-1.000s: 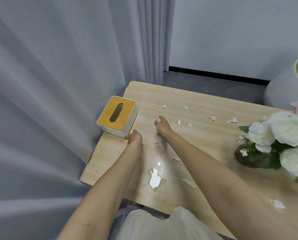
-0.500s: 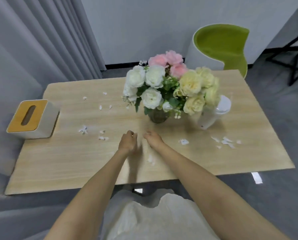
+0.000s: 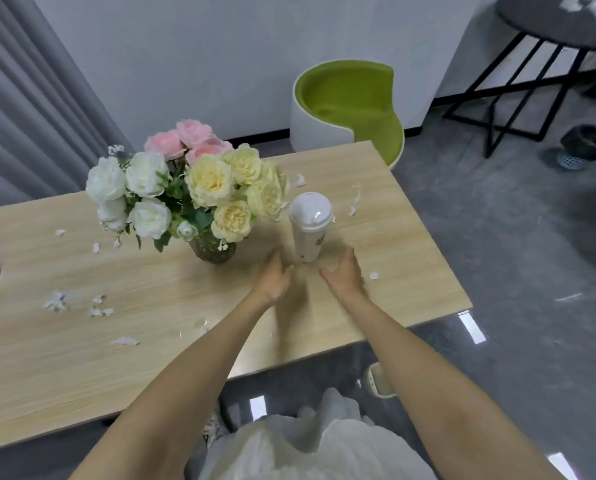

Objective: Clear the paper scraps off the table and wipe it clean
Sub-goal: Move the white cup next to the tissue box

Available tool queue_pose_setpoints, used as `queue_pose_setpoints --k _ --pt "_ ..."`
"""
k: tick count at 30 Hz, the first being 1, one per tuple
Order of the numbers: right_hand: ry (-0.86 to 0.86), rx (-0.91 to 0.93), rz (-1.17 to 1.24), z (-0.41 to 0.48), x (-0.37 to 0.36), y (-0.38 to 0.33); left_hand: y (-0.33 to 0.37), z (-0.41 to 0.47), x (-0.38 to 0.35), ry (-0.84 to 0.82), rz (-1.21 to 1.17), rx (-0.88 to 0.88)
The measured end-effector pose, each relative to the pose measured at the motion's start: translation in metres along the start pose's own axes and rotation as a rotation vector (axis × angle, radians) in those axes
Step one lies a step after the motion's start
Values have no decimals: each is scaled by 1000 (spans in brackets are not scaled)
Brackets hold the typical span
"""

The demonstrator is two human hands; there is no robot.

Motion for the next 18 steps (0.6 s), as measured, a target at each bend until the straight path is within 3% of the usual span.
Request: queue_pose_setpoints --k 2,8,12,18 --pt "-62 59 46 8 7 -9 26 -5 0 -14 -81 -60" --pt "-283 217 207 25 5 -37 64 -5 -5 -103 -276 -15" --pt "-238 233 281 29 4 -34 71 -10 -10 -93 -281 -49" --pt "-31 244 208 19 12 -18 66 -26 -9 18 -401 -59"
Point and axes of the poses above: each hand's wrist, its own z-axis towards the middle knuckle, its own x-axis out of the back of the hand, y = z × x, the point moved 7 cm from there along z, towards the middle knuckle, and after that the axes turned 11 degrees about x, right-handed, at the moved point
